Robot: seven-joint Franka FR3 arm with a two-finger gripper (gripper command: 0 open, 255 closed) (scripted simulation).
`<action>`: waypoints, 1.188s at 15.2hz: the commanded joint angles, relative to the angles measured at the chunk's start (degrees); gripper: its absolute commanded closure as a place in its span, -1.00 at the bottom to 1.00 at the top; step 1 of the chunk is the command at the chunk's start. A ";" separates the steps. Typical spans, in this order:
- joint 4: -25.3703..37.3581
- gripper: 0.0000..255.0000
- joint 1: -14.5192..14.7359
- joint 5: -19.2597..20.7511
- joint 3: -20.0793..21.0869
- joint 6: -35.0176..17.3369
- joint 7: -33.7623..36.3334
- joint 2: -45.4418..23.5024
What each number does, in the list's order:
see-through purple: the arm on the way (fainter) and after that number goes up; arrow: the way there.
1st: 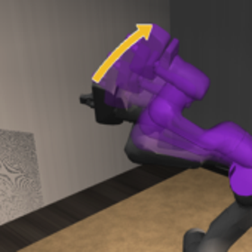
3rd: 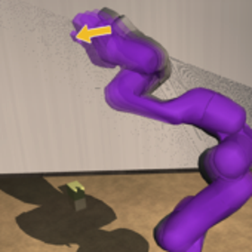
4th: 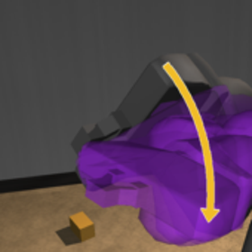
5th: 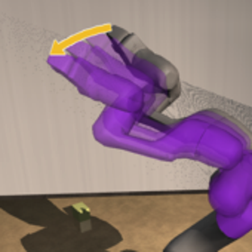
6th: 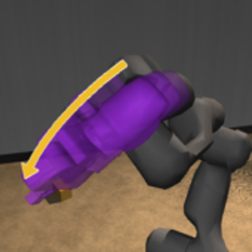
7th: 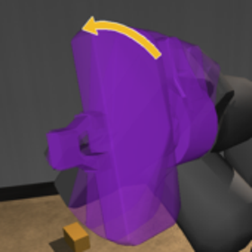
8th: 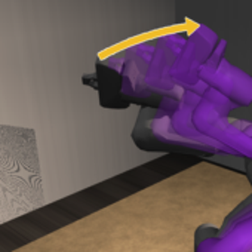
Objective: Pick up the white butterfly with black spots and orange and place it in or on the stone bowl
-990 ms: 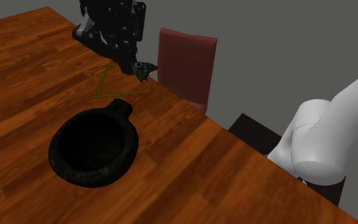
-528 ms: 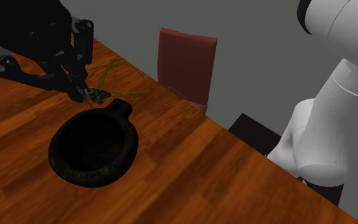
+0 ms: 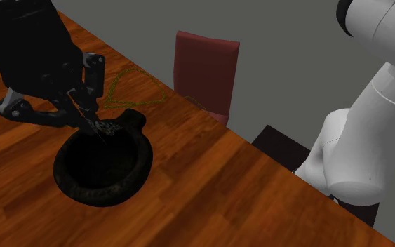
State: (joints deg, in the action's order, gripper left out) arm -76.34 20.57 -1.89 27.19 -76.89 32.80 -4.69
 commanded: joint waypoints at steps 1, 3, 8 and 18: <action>-2.46 1.00 -0.22 -0.30 -0.13 -1.86 -0.34 0.69; -5.03 1.00 -0.43 -0.66 -0.27 -3.67 -0.70 1.52; -7.98 1.00 -0.63 -1.03 -0.41 -5.81 -1.10 2.40; -7.95 -1.00 -0.63 -1.02 -0.41 -5.79 -1.09 2.39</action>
State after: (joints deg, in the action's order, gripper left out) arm -84.29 19.94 -2.92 26.78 -82.68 31.71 -2.30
